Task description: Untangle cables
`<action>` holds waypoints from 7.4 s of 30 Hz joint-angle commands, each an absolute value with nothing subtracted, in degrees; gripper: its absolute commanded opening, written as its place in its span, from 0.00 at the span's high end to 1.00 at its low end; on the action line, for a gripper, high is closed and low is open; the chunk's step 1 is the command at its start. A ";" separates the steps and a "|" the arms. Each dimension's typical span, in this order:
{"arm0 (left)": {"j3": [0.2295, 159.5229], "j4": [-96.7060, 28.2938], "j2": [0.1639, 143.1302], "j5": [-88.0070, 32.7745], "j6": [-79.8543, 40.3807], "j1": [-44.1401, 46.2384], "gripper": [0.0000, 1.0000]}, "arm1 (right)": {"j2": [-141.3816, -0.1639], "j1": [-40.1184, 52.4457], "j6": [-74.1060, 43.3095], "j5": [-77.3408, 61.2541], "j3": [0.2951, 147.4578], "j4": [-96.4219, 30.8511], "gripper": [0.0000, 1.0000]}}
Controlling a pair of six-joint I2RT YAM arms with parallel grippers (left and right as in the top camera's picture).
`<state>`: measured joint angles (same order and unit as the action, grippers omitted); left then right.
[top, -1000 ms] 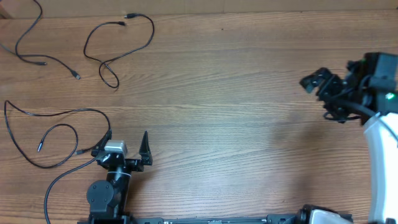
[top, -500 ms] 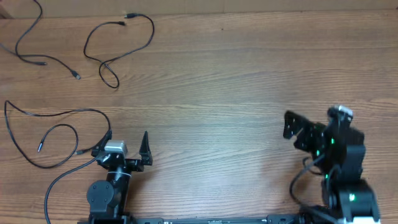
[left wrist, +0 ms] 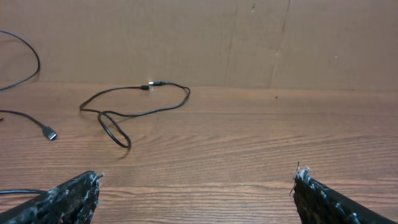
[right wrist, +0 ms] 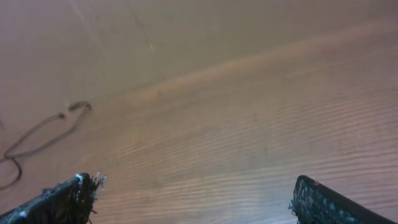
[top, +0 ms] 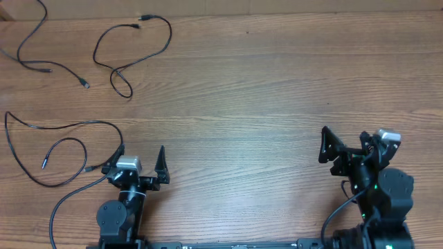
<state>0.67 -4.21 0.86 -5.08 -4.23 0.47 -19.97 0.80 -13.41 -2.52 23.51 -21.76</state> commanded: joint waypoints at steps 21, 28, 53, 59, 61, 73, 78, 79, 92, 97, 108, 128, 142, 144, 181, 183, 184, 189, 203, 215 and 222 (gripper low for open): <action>0.25 -4.10 0.25 -4.47 -3.18 0.78 0.00 | -0.12 3.16 -7.31 -2.20 0.43 -2.85 0.00; 0.25 -4.10 0.25 -4.47 -3.18 0.78 0.00 | -0.12 4.75 -2.63 -1.13 0.43 -4.67 0.00; 0.25 -4.10 0.25 -4.47 -3.18 0.78 0.00 | -0.12 4.82 3.05 -0.54 0.43 -4.75 0.00; 0.25 -4.10 0.25 -4.47 -3.18 0.78 0.00 | -0.12 4.82 3.07 -0.49 0.43 -4.73 0.00; 0.25 -4.10 0.25 -4.47 -3.18 0.78 0.00 | -0.12 4.82 3.07 -0.49 0.43 -4.75 0.00; 0.25 -4.10 0.25 -4.47 -3.18 0.78 0.01 | -0.12 4.80 3.07 -0.49 0.43 -4.75 0.00; 0.25 -4.10 0.25 -4.47 -3.18 0.78 0.00 | -0.12 4.75 3.07 -0.49 0.43 -4.75 0.00; 0.25 -4.10 0.25 -4.47 -3.18 0.78 0.00 | -0.12 4.75 3.07 -0.47 0.43 -4.75 0.00; 0.25 -4.10 0.25 -4.47 -3.18 0.78 0.00 | -0.14 4.75 3.07 -0.49 0.43 -4.69 0.00; 0.25 -4.10 0.25 -4.47 -3.18 0.78 0.00 | -0.16 4.75 3.07 -0.49 0.43 -4.71 0.00; 0.25 -4.10 0.25 -4.47 -3.18 0.78 0.00 | -0.16 4.75 3.07 -0.49 0.43 -4.71 0.00; 0.25 -4.10 0.25 -4.47 -3.18 0.78 0.00 | -0.16 4.75 3.07 -0.49 0.43 -4.71 0.00; 0.25 -4.10 0.25 -4.47 -3.16 0.78 0.00 | -0.19 4.75 3.07 -0.49 0.45 -4.78 0.00; 0.25 -4.10 0.25 -4.47 -3.18 0.78 0.00 | -0.16 4.75 3.07 -0.49 0.45 -4.78 0.00; 0.25 -4.10 0.25 -4.47 -3.18 0.78 0.01 | -0.16 4.75 3.07 -0.49 0.45 -4.78 0.00; 0.25 -4.10 0.25 -4.47 -3.18 0.78 0.01 | -0.16 4.75 3.07 -0.49 0.45 -4.78 0.00; 0.25 -4.10 0.25 -4.47 -3.18 0.78 0.00 | -0.16 4.75 3.07 -0.49 0.45 -4.78 0.00; 0.25 -4.10 0.25 -4.47 -3.18 0.78 0.00 | -0.16 4.75 3.07 -0.49 0.45 -4.78 0.00; 0.25 -4.10 0.25 -4.47 -3.18 0.78 0.00 | -0.16 4.75 3.07 -0.49 0.45 -4.78 0.00; 0.25 -4.10 0.25 -4.47 -3.18 0.78 0.00 | -0.16 4.78 3.07 -0.49 0.45 -4.78 0.00; 0.25 -4.12 0.25 -4.47 -3.18 0.78 0.00 | -0.16 4.75 3.07 -0.49 0.45 -4.78 0.00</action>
